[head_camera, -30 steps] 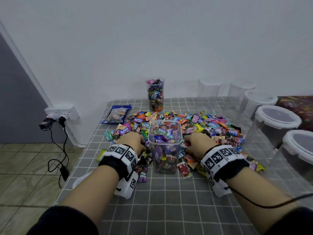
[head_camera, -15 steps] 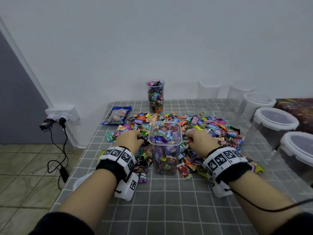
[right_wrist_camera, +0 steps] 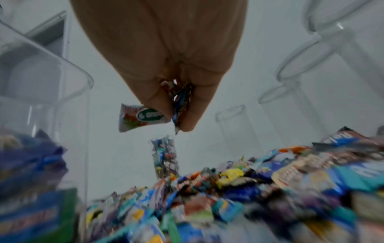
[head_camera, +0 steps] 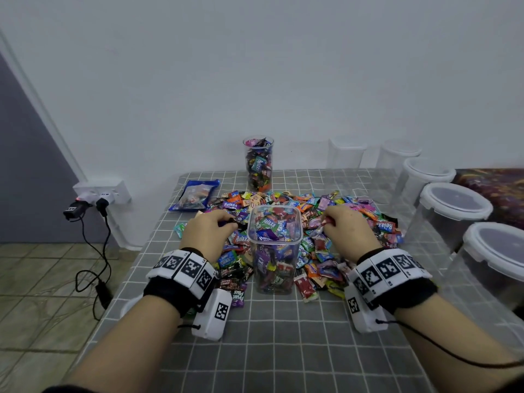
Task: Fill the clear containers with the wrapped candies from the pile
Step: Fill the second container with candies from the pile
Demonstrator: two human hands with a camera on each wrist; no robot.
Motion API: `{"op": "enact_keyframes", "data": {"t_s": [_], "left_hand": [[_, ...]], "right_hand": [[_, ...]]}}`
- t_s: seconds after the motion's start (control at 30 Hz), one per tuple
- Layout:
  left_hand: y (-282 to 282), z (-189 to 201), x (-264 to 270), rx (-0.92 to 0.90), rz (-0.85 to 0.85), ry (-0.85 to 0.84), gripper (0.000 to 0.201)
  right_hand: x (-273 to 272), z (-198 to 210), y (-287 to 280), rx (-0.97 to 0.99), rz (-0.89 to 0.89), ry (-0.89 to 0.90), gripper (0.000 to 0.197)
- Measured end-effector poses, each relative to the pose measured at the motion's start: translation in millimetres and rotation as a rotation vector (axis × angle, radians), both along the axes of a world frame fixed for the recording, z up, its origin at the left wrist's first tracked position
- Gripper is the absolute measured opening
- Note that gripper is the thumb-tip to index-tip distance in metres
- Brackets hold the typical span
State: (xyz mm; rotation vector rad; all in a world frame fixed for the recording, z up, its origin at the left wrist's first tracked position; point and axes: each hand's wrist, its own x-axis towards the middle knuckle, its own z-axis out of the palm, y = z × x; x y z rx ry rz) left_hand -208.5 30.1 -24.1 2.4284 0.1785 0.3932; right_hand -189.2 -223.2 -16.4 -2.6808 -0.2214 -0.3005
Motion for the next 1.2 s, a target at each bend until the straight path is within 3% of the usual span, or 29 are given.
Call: {"op": "enact_keyframes", "data": {"t_s": [0.23, 0.37, 0.73, 1.0, 1.2], "left_hand": [[-4, 19, -5, -0.128, -0.029, -0.116, 0.016], [-8, 29, -8, -0.13, -0.035, -0.164, 0.015], [-11, 33, -13, -0.136, -0.037, -0.19, 0.013], [-14, 34, -14, -0.165, -0.037, -0.193, 0.012], [-15, 40, -19, -0.21, -0.043, -0.199, 0.008]], "right_hand": [[-8, 43, 16, 0.191, 0.042, -0.277, 0.014], [-16, 57, 35, 0.189, 0.143, -0.347, 0.014], [-37, 40, 60, 0.068, 0.368, -0.266, 0.018], [-41, 37, 61, 0.119, 0.438, -0.217, 0.031], [-48, 33, 53, 0.321, 0.369, -0.091, 0.044]]}}
